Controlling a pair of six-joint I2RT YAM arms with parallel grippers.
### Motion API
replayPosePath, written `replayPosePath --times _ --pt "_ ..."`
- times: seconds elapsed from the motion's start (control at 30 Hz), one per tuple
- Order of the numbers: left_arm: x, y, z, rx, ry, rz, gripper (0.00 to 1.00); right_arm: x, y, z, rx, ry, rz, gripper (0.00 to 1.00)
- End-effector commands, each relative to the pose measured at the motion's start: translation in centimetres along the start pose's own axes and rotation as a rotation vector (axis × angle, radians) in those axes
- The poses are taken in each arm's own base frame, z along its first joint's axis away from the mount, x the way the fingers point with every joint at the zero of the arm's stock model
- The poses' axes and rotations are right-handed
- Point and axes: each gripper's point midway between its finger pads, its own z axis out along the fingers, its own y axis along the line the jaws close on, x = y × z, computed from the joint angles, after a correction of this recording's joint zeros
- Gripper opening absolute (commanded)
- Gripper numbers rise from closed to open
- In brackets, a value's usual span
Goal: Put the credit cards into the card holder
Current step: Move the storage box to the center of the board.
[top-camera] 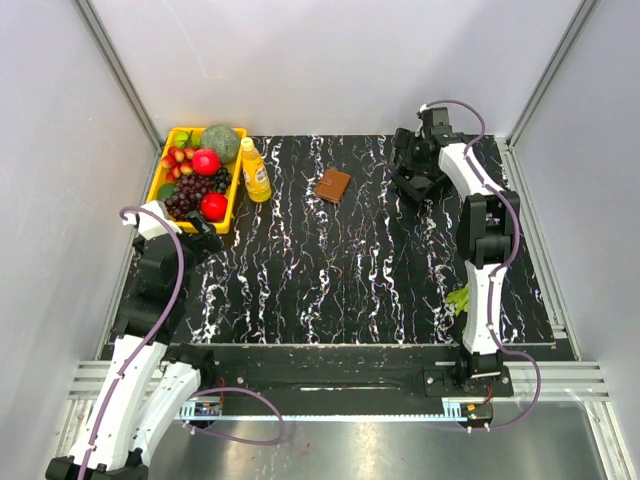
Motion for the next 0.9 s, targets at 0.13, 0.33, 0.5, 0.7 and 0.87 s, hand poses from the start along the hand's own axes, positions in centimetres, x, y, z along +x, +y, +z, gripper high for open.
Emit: replayPosePath --times 0.13,0.33,0.5,0.7,0.87 --pt "-0.6 -0.6 0.0 0.03 -0.022 0.0 0.99 0.4 0.8 2.0 -0.093 0.019 -0.086 0.99" --pt "-0.3 -0.6 0.1 0.03 -0.015 0.001 0.99 2.7 0.7 1.9 -0.119 0.065 -0.122 1.0" --pt "-0.3 -0.9 0.2 0.041 -0.011 -0.005 0.99 6.3 -0.2 0.1 -0.108 0.122 -0.164 0.99" --pt "0.2 -1.5 0.4 0.066 0.013 -0.016 0.99 9.6 -0.4 -4.3 -0.109 0.152 -0.193 0.99" --pt "0.4 -2.1 0.4 0.099 0.023 -0.029 0.99 12.7 0.3 -8.4 -0.122 0.159 -0.243 0.99"
